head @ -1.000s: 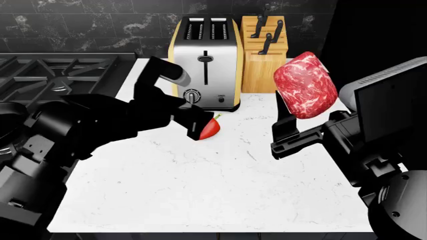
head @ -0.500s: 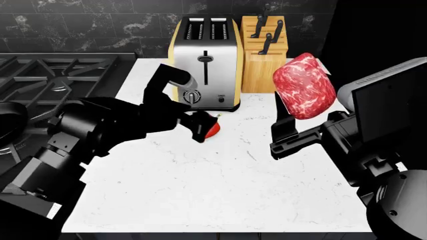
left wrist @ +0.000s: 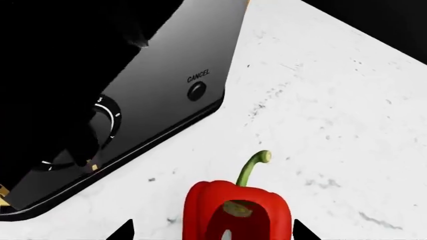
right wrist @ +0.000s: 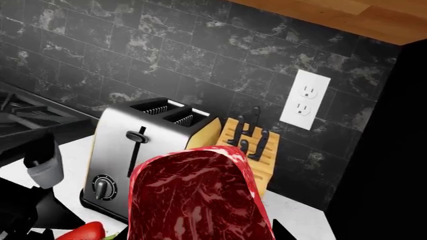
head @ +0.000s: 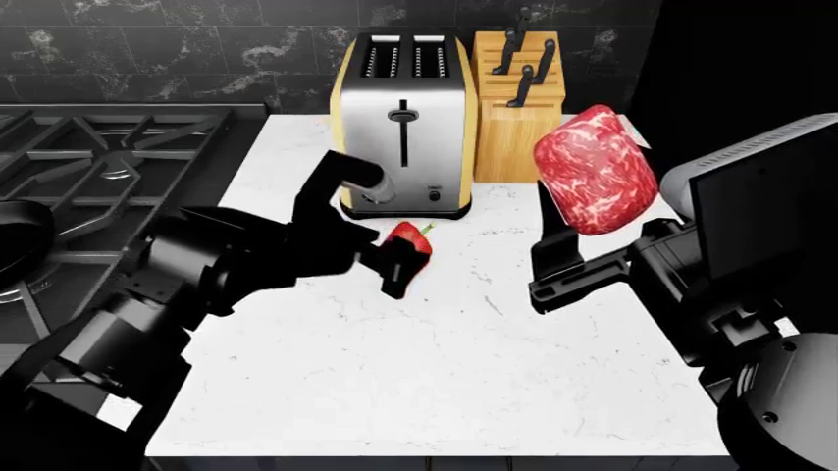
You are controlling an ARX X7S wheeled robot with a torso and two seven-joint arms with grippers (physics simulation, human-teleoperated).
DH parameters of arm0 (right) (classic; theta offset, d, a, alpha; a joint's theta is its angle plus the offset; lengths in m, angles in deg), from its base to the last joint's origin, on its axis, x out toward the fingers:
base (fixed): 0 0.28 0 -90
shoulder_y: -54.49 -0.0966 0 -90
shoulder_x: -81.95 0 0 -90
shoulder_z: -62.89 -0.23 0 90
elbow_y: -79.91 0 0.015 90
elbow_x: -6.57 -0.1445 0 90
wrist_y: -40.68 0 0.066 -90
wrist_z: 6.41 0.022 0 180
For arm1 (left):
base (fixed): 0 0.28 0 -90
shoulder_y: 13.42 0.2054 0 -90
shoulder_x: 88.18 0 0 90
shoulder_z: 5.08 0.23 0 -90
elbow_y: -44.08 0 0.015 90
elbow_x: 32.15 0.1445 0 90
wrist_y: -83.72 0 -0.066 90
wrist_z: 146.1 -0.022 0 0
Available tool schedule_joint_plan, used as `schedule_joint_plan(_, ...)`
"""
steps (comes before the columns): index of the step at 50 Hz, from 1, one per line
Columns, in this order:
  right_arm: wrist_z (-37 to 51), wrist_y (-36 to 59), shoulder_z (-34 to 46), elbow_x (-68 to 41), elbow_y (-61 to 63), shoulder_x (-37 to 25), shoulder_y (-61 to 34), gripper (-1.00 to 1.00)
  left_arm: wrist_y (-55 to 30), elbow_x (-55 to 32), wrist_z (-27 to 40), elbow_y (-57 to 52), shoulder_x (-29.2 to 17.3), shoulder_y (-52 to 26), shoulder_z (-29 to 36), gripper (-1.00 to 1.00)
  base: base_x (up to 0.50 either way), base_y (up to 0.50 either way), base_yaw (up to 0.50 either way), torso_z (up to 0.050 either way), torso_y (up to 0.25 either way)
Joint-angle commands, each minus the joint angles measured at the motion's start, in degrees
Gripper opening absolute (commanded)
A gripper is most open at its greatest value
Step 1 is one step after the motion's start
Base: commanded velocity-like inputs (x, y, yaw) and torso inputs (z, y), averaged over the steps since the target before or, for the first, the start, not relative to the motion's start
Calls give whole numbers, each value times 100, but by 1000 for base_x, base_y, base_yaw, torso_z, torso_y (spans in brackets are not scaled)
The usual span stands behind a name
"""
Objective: Place both pans onto different burners. Then place the bell pepper and the pork loin on different pans.
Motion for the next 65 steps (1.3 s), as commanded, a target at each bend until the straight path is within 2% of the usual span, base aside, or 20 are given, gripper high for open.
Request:
schedule_joint_plan(1,-30,68,-159,278,39,13,-130,-100,181,136,-254,539,217,-28,119,100,0,0,0,0,0)
schedule_joint_plan(18,-40,53,-156,276,45,9,-133,-100,403,296,-665,1133,482,27,311,100,0,0,-1,0,1)
schedule_joint_plan(19,-41,49,-158,274,45,8,-132,-100,421,307,-649,1108,472,43,317,-100,0,0,-3,0,0)
schedule_joint_plan(48,-25,53,-149,249,87,2,-160,-100,-101,-241,272,-906,-256,221,-123,-100,0,0,0,0,0)
schedule_joint_plan(65,-38,-104,-204,275,22,47,-75,-100,-455,-894,1581,-2826,-999,693,-770,-100,0,0,0,1,1)
